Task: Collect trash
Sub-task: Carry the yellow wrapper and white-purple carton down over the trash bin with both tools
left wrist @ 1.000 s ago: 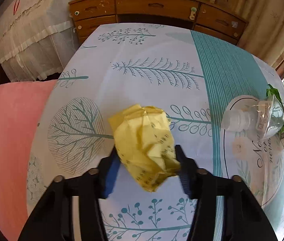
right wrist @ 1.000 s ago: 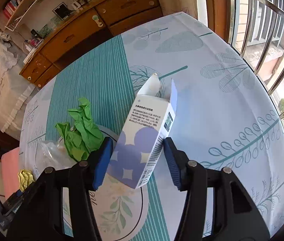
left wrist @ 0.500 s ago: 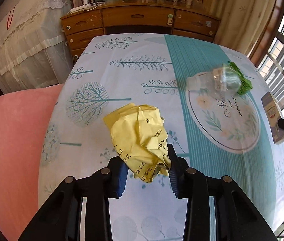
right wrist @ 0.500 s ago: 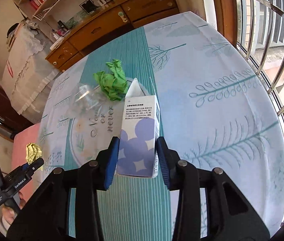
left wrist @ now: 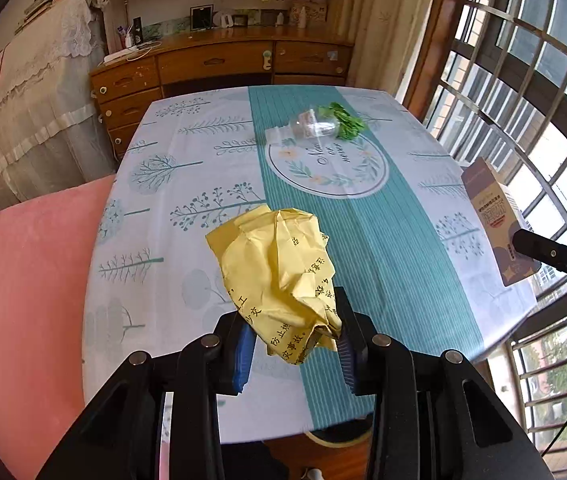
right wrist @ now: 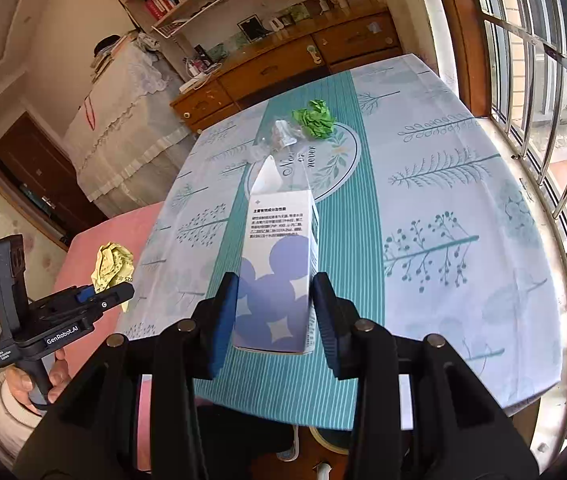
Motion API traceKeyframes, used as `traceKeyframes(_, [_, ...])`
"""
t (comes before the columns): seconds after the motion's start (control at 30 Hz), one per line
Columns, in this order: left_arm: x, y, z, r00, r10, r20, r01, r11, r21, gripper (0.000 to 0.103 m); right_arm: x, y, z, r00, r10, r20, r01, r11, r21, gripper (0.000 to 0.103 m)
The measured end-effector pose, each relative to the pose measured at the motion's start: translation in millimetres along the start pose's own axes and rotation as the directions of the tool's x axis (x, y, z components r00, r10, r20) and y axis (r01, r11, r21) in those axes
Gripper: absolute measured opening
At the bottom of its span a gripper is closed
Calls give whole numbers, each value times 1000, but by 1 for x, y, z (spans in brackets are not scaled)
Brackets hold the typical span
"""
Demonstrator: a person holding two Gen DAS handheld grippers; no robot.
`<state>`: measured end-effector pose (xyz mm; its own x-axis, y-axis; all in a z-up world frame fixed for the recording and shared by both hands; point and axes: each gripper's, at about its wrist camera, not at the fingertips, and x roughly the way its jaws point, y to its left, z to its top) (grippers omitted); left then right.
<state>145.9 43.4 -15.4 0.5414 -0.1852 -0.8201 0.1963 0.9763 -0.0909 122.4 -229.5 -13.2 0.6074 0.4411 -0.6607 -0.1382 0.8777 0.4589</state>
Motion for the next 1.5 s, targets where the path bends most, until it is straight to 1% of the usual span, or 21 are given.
traceKeyframes(0.2, [-56,-27,-53,999,-22,29,20,999,40,35,-55,27,-57,999,32,27,-30,998,-54,35])
traceKeyframes(0.3, [-75,-34,-78,999,-21,38,20,999,42,35,-74,37,-84,998,51,27,-48,996,-79,35])
traceKeyframes(0.43, [-88,-44,-120,999,-40,36,39,999,33,35,-92,45,-124,997,74,21,-71,991,-117,35])
traceKeyframes(0.5, [-86,-50,-140,998,-51,29,50,998,37,35,-95,47,-148,997,79,8,-77,987,-138,35])
traceKeyframes(0.57, [-82,-58,-162,999,-48,24,47,998,46,35,-91,46,-164,997,76,-3,-76,985,-158,35])
traceKeyframes(0.7, [-63,-75,-200,999,-47,-6,48,997,59,35,-83,40,-198,997,71,-41,-77,980,-182,35])
traceKeyframes(0.8, [-46,-88,-222,999,-32,-27,34,995,88,35,-74,37,-219,996,44,-80,-60,975,-212,35])
traceKeyframes(0.9, [-26,-101,-244,998,-26,-49,32,992,118,35,-65,31,-239,993,27,-119,-52,976,-214,35])
traceKeyframes(1.07, [10,-110,-263,996,-29,-84,40,990,136,35,-29,12,-262,981,-6,-193,-31,981,-190,35])
traceKeyframes(1.17, [33,-114,-275,993,-35,-112,51,988,144,35,-3,-3,-277,968,-23,-251,-16,988,-154,35])
traceKeyframes(1.33, [75,-110,-282,981,-64,-183,87,989,122,35,44,-27,-293,943,-65,-325,30,993,-113,35])
traceKeyframes(1.4, [93,-109,-284,979,-53,-199,80,988,130,35,62,-37,-297,930,-93,-356,58,993,-107,35])
traceKeyframes(1.5, [129,-107,-289,967,-42,-252,79,987,138,35,88,-52,-301,913,-127,-389,96,991,-98,35])
